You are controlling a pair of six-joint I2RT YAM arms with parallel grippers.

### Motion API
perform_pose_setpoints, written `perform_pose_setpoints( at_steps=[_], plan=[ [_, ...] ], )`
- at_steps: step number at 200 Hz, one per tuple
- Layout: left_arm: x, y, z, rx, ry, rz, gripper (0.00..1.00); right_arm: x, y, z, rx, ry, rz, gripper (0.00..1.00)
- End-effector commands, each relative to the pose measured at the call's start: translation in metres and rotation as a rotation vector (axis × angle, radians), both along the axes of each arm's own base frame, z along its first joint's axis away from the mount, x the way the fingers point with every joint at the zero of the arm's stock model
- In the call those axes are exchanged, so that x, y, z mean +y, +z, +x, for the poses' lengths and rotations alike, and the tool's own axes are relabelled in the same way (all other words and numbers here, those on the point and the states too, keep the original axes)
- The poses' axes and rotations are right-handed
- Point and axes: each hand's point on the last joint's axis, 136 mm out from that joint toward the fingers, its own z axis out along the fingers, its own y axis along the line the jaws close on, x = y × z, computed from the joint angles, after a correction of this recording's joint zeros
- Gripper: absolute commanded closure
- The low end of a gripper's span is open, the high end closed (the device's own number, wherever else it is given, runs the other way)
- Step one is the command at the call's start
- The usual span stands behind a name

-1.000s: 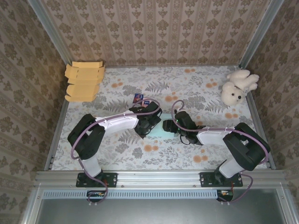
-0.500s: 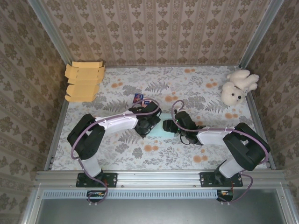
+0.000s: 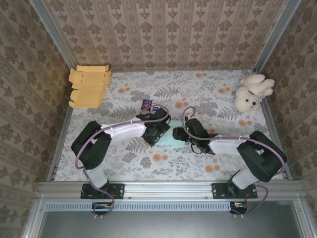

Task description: Fold the paper box

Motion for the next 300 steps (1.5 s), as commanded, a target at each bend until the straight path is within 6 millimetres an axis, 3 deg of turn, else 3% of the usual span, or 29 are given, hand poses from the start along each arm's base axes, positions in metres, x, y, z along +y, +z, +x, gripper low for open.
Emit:
perform_pose_setpoints(
  at_steps=[1,80,122,141,184,204,300],
  plan=[
    [0.023,-0.023,-0.005,0.041,0.04,0.092,0.15,-0.014,-0.018,-0.025,0.076,0.021,-0.095,0.24],
    [0.024,-0.022,-0.005,0.04,0.039,0.093,0.16,-0.011,0.019,-0.041,-0.01,0.028,-0.069,0.26],
    [0.024,-0.023,-0.007,0.042,0.036,0.096,0.16,-0.007,0.012,-0.046,0.017,0.036,-0.042,0.28],
    [0.024,-0.023,-0.006,0.04,0.039,0.091,0.16,-0.002,0.006,-0.047,0.026,0.045,-0.029,0.36],
    [0.024,-0.024,-0.007,0.04,0.041,0.093,0.17,0.004,-0.003,-0.053,0.049,0.058,-0.013,0.41],
    [0.024,-0.024,-0.006,0.039,0.041,0.092,0.17,0.008,-0.003,-0.055,0.053,0.07,0.001,0.5],
    [0.025,-0.024,-0.007,0.037,0.041,0.094,0.18,0.007,-0.004,-0.054,0.04,0.066,-0.007,0.56]
  ],
)
